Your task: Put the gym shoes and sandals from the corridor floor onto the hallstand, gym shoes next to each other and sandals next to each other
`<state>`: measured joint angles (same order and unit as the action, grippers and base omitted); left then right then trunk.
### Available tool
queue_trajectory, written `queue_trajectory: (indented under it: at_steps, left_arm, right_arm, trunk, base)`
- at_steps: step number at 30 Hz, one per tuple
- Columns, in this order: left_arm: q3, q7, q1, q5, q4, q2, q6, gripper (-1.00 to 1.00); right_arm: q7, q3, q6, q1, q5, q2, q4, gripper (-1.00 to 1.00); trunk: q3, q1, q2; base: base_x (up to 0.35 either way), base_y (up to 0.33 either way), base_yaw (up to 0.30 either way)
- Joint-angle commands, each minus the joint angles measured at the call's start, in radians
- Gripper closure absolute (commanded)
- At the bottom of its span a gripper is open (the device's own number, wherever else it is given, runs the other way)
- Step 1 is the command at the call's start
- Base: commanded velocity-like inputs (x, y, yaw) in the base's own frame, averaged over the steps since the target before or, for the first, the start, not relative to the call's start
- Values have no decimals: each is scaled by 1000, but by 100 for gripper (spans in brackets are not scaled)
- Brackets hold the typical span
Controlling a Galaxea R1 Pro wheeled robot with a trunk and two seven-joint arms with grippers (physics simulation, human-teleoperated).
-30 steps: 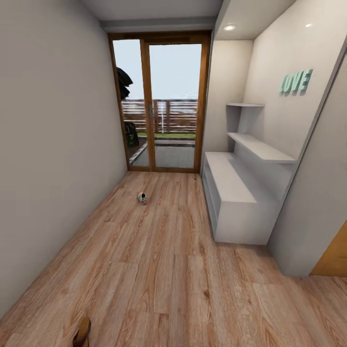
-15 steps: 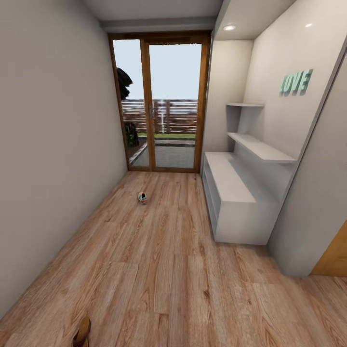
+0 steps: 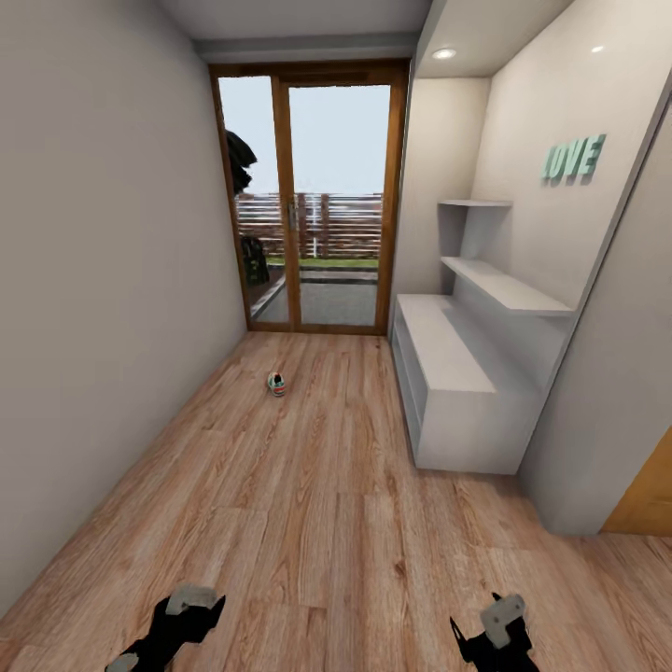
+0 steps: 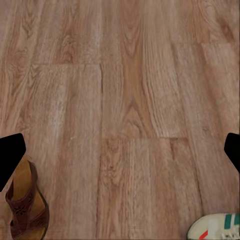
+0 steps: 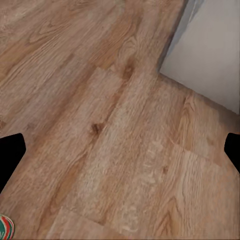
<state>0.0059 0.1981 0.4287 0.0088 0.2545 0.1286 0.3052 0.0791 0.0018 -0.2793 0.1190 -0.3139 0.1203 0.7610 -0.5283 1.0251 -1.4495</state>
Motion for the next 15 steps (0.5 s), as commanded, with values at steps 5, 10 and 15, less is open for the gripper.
queue_trajectory:
  at_steps: [5, 10, 15]
  left_arm:
    - [0, 93, 71, -1, 3, 11, -113, -100]
    - [-2, 136, 120, -6, 10, 13, -213, -100]
    - [-6, 167, 180, -12, 16, 11, -302, -100]
  right_arm:
    - [114, -2, 7, 66, -103, 11, 4, -100]
    - [206, -3, 40, 110, -161, 24, 5, -100]
    - [300, -3, 109, 162, -217, 38, 3, -100]
  trunk:
    - [-1, 0, -1]
    - [-1, 0, -1]
    - [-1, 0, -1]
  base:
    - [0, 0, 0]
    - [0, 0, 0]
    - [0, 0, 0]
